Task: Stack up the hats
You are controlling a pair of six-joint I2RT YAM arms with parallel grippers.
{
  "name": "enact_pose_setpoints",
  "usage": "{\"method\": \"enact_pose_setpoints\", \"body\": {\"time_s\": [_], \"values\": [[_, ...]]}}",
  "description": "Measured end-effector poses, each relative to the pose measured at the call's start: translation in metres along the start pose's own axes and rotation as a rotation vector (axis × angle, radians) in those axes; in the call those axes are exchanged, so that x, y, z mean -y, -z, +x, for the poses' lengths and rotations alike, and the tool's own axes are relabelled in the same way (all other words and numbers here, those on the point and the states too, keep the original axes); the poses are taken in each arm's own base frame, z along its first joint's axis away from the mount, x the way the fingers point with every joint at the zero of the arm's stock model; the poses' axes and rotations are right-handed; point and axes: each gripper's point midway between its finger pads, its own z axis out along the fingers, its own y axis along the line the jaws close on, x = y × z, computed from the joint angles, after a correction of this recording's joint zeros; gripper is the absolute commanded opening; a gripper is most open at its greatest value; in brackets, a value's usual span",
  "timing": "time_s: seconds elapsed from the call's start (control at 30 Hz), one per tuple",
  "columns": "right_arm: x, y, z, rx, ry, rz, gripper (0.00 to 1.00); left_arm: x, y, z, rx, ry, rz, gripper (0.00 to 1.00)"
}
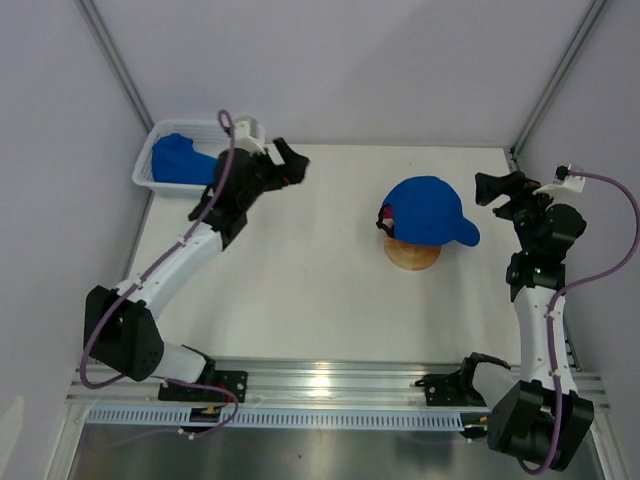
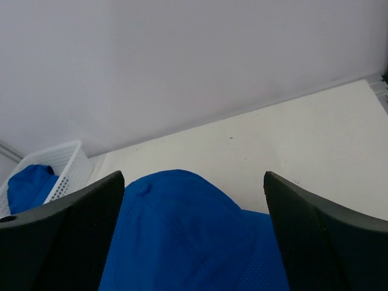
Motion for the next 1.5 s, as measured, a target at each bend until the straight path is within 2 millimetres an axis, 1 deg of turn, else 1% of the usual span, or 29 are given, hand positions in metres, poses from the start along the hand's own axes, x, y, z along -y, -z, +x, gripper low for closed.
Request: {"method": "enact_pose_setpoints", "body": {"time_s": [0.07, 0.1, 0.17, 0.2, 0.23, 0.3, 0.37, 0.43, 0.47, 0.5, 0.53, 0.6, 0.67, 0.73, 0.8, 0.83, 0.93, 1.0, 1.07, 1.2, 1.3, 1.4, 1.5], "values": [[-0.01, 0.003, 0.0, -0.007, 0.006, -0.037, 0.99, -0.052, 0.001, -0.035, 0.048, 0.008, -0.131, 0.99], [-0.014, 0.003, 0.002, -0.014, 0.006, -0.054, 0.99, -0.071, 0.001, -0.05, 0.068, 0.01, -0.183, 0.99], [-0.025, 0.003, 0.008, -0.039, 0.003, -0.097, 0.99, -0.118, 0.004, -0.081, 0.108, 0.013, -0.311, 1.0], [-0.031, 0.002, 0.012, -0.05, -0.002, -0.119, 0.99, -0.137, 0.005, -0.096, 0.132, 0.015, -0.364, 1.0], [-0.037, 0.001, 0.015, -0.061, -0.004, -0.143, 0.99, -0.158, 0.006, -0.108, 0.147, 0.021, -0.418, 1.0], [-0.048, -0.002, 0.024, -0.086, -0.01, -0.183, 0.99, -0.198, 0.006, -0.123, 0.154, 0.039, -0.51, 0.99], [-0.055, -0.006, 0.033, -0.118, -0.017, -0.208, 0.99, -0.241, 0.005, -0.132, 0.149, 0.056, -0.607, 0.99], [-0.059, -0.01, 0.039, -0.141, -0.018, -0.22, 0.99, -0.286, 0.004, -0.139, 0.136, 0.058, -0.707, 0.99], [-0.06, -0.012, 0.041, -0.146, -0.018, -0.223, 0.99, -0.302, 0.003, -0.144, 0.134, 0.053, -0.745, 1.0], [-0.062, -0.012, 0.043, -0.152, -0.019, -0.228, 0.99, -0.327, 0.002, -0.147, 0.115, 0.047, -0.803, 1.0], [-0.063, -0.013, 0.044, -0.154, -0.02, -0.229, 0.99, -0.344, -0.002, -0.153, 0.113, 0.035, -0.838, 1.0], [-0.065, -0.015, 0.043, -0.144, -0.016, -0.234, 0.99, -0.37, -0.011, -0.164, 0.108, 0.012, -0.889, 0.99], [-0.067, -0.019, 0.04, -0.119, -0.009, -0.241, 0.99, -0.387, -0.023, -0.168, 0.108, -0.013, -0.906, 0.99], [-0.066, -0.025, 0.041, -0.108, -0.007, -0.243, 1.0, -0.403, -0.034, -0.161, 0.076, -0.034, -0.934, 1.0], [-0.061, -0.033, 0.051, -0.128, -0.013, -0.234, 1.0, -0.419, -0.042, -0.154, 0.06, -0.043, -0.959, 1.0], [-0.058, -0.036, 0.057, -0.143, -0.018, -0.228, 0.99, -0.426, -0.045, -0.147, 0.046, -0.042, -0.974, 1.0], [-0.049, -0.045, 0.078, -0.194, -0.033, -0.205, 0.99, -0.444, -0.044, -0.12, -0.008, -0.012, -1.015, 0.99], [-0.046, -0.049, 0.085, -0.214, -0.037, -0.198, 0.99, -0.454, -0.041, -0.11, -0.022, 0.03, -1.029, 1.0], [-0.047, -0.054, 0.085, -0.215, -0.038, -0.2, 1.0, -0.463, -0.038, -0.105, -0.017, 0.104, -1.025, 0.99], [-0.055, -0.064, 0.074, -0.183, -0.035, -0.225, 0.99, -0.481, -0.028, -0.104, 0.024, 0.236, -1.019, 0.97], [-0.059, -0.068, 0.073, -0.175, -0.039, -0.238, 0.99, -0.495, -0.024, -0.1, 0.041, 0.31, -1.02, 0.96], [-0.06, -0.071, 0.078, -0.182, -0.045, -0.236, 0.99, -0.502, -0.03, -0.091, 0.044, 0.374, -1.001, 0.95], [-0.06, -0.074, 0.083, -0.189, -0.054, -0.231, 0.99, -0.503, -0.041, -0.073, 0.023, 0.462, -0.965, 0.92]]}}
